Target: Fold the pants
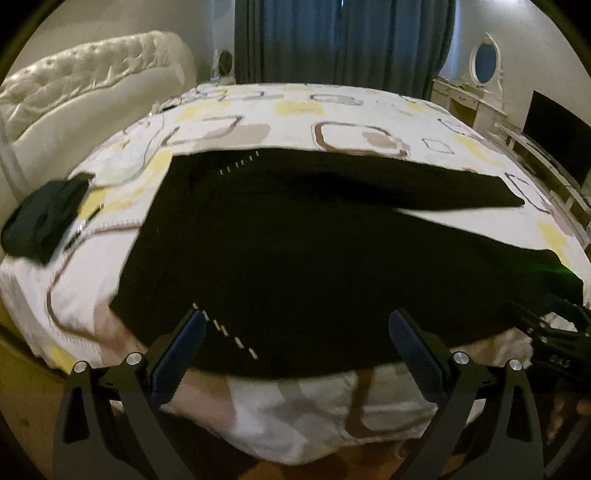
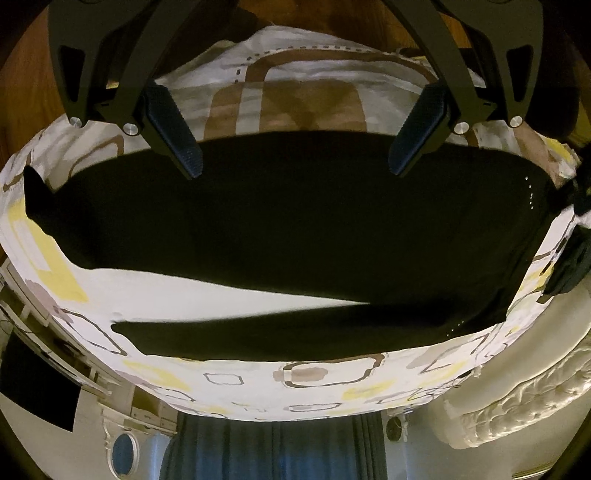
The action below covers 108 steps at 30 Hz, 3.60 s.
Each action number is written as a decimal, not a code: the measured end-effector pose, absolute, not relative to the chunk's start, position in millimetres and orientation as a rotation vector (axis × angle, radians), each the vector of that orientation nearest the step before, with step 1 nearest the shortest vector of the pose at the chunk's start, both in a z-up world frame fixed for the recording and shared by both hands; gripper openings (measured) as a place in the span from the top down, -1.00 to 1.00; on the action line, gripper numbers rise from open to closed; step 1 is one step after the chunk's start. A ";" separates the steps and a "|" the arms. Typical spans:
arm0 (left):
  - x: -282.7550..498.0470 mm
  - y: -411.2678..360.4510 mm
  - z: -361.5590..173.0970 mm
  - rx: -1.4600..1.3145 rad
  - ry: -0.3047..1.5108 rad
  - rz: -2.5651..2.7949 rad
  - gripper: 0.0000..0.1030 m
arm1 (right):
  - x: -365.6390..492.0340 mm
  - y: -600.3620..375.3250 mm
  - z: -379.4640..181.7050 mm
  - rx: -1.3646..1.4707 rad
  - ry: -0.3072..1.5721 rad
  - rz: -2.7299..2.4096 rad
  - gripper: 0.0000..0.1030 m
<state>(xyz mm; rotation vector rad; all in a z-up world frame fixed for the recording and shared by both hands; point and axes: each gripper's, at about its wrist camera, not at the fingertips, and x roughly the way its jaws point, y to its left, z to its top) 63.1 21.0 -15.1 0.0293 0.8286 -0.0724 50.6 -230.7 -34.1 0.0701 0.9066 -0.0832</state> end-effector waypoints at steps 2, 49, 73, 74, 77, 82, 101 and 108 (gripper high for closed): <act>81.7 34.7 -11.6 0.036 0.827 -0.073 -0.93 | 57.1 -231.6 -33.6 0.076 0.909 -0.083 -0.96; 402.6 228.3 -91.0 -0.163 1.032 -0.304 0.78 | 147.5 -188.3 -75.8 0.158 1.104 0.184 -0.96; 398.5 233.2 -82.1 -0.279 0.970 -0.416 0.81 | 469.0 -212.9 -79.9 -0.440 1.164 0.595 -0.39; 398.5 233.2 -82.3 -0.274 0.971 -0.417 0.81 | 474.5 -212.7 -84.8 -0.442 1.179 0.600 -0.39; 401.2 231.8 -83.7 -0.251 0.985 -0.417 0.81 | 486.0 -215.2 -91.7 -0.412 1.208 0.625 -0.39; 415.0 232.5 -93.2 -0.250 1.025 -0.377 0.78 | 492.5 -221.1 -95.4 -0.358 1.270 0.634 0.49; 352.1 232.3 -35.6 -0.334 0.867 -0.474 0.81 | 346.9 -216.9 -0.6 -0.531 0.829 0.426 0.83; 281.1 239.3 -16.3 -0.349 0.813 -0.514 0.81 | 260.4 -219.2 10.0 -0.536 0.714 0.346 0.83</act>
